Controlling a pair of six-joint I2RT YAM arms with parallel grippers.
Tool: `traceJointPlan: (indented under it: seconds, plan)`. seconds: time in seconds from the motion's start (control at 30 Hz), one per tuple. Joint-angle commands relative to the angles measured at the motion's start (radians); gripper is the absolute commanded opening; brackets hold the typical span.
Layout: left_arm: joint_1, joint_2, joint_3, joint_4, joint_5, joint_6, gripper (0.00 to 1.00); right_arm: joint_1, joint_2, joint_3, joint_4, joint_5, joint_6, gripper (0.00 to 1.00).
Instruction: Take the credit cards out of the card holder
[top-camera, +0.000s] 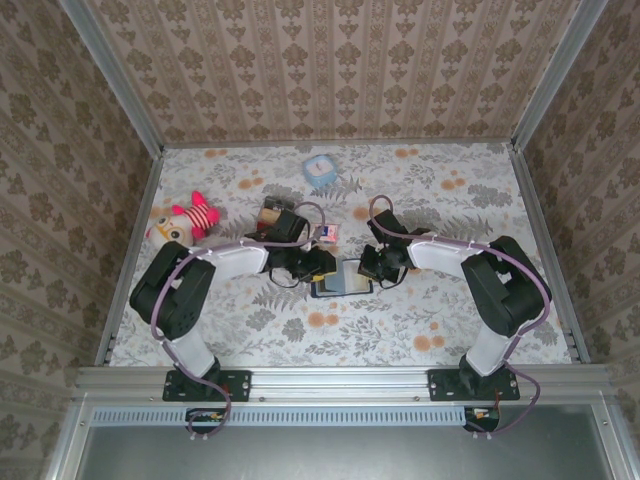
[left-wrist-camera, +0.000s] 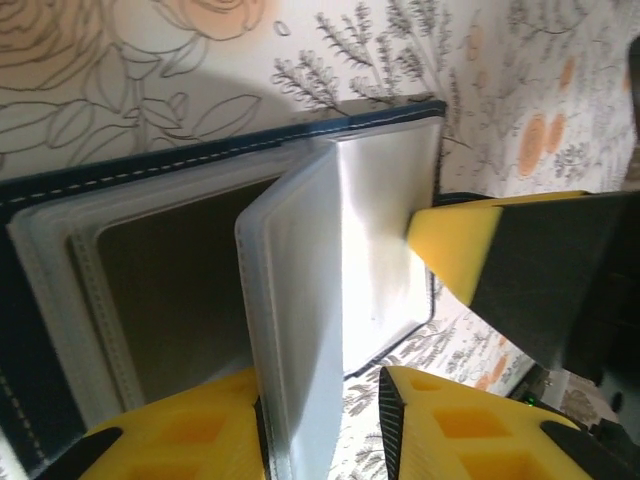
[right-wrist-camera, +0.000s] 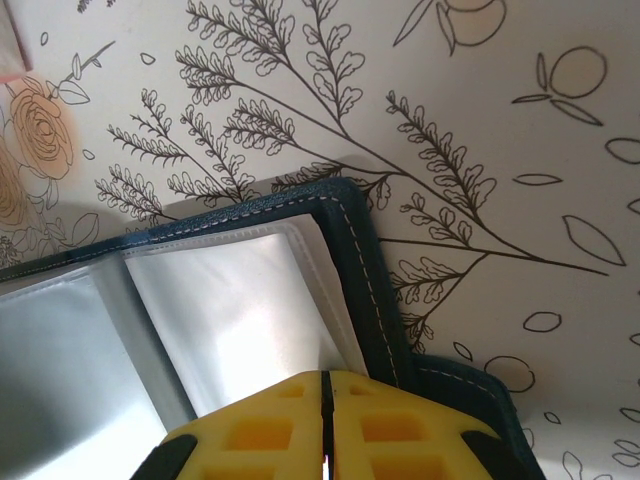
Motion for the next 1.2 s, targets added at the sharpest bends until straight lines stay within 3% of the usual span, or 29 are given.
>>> traceJointPlan:
  seconds: [0.0,0.1,0.3,0.63,0.97,1.17]
  plan:
    - [-0.001,-0.041,-0.026,0.1,0.044,-0.027,0.33,0.012,0.041,-0.008,-0.056,0.025,-0.018,0.1]
    - [0.0,-0.034,-0.049,0.184,0.103,-0.064,0.32,0.012,0.04,-0.004,-0.06,0.025,-0.022,0.09]
    - [-0.01,-0.021,-0.058,0.246,0.116,-0.097,0.32,0.013,0.02,-0.005,-0.045,0.019,-0.035,0.1]
    - [-0.022,0.007,-0.058,0.373,0.16,-0.145,0.33,0.013,-0.133,-0.031,-0.034,0.061,-0.038,0.13]
    - [-0.052,0.075,-0.018,0.329,0.136,-0.122,0.32,0.013,-0.274,-0.086,-0.037,0.164,-0.026,0.2]
    - [-0.038,0.017,0.021,0.118,0.011,-0.013,0.3,0.025,-0.277,-0.069,-0.048,0.165,-0.062,0.2]
